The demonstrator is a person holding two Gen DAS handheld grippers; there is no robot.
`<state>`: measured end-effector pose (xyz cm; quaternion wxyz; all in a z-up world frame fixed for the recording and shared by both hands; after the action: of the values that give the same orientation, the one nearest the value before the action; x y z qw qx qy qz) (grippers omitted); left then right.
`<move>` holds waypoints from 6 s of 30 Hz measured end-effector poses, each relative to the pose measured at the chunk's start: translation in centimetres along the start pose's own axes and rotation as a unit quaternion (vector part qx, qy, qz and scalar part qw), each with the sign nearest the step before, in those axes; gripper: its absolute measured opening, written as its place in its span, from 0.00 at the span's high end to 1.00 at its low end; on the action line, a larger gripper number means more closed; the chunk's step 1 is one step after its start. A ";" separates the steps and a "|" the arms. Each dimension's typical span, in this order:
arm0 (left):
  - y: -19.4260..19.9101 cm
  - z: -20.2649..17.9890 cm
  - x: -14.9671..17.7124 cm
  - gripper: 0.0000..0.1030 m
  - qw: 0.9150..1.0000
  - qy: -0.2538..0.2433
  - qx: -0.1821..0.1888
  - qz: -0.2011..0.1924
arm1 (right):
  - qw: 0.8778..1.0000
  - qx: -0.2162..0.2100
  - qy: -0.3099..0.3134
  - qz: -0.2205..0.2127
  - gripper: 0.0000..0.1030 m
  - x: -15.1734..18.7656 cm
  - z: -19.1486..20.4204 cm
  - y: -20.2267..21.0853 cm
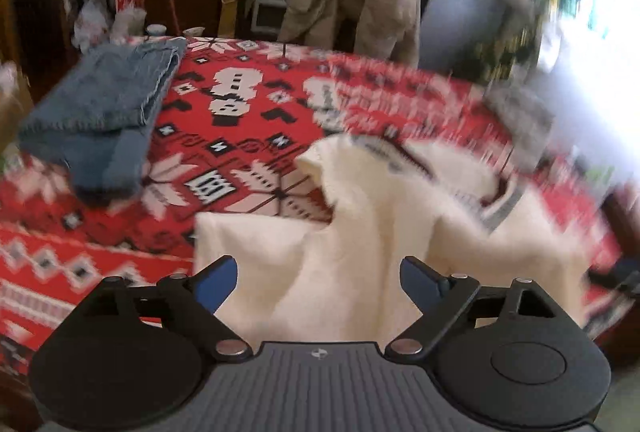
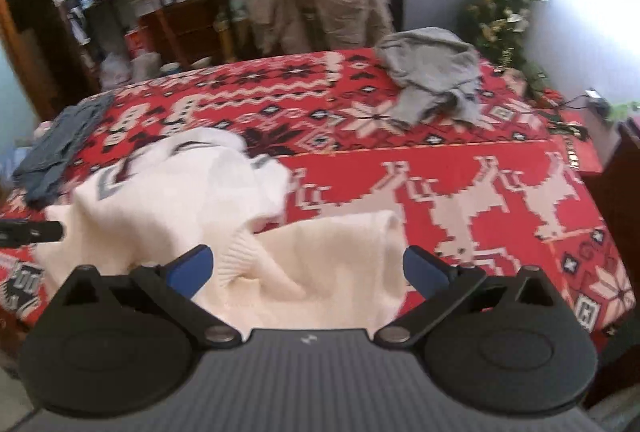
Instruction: Fold clothes
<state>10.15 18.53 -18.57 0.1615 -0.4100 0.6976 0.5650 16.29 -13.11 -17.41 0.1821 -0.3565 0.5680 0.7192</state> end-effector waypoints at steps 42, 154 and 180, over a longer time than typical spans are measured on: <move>-15.7 -2.1 -7.8 0.57 0.939 -0.296 0.088 0.150 | 0.979 -0.137 0.134 0.064 0.65 -6.8 1.0 -14.5; 0.2 2.3 7.5 0.64 0.998 0.043 0.048 0.019 | 0.999 -0.005 0.016 -0.047 0.40 6.1 -2.2 1.8; 1.0 2.5 6.9 0.94 0.997 0.063 0.031 0.026 | 0.999 -0.002 -0.044 0.016 0.95 7.1 -2.2 -1.6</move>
<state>4.53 18.17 -23.46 0.1146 -0.4215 0.7338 0.5203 13.17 -15.71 -23.88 0.1948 -0.3153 0.5634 0.7384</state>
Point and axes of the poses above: each gripper's, at about its wrist camera, not at the fingertips, and y roughly against the way its jaws point, z to its left, x to its underside, the point moved 8 cm from there along -y, roughly the way its jaws point, and after that the axes turned 3 degrees about -z, right-handed, at the moved point
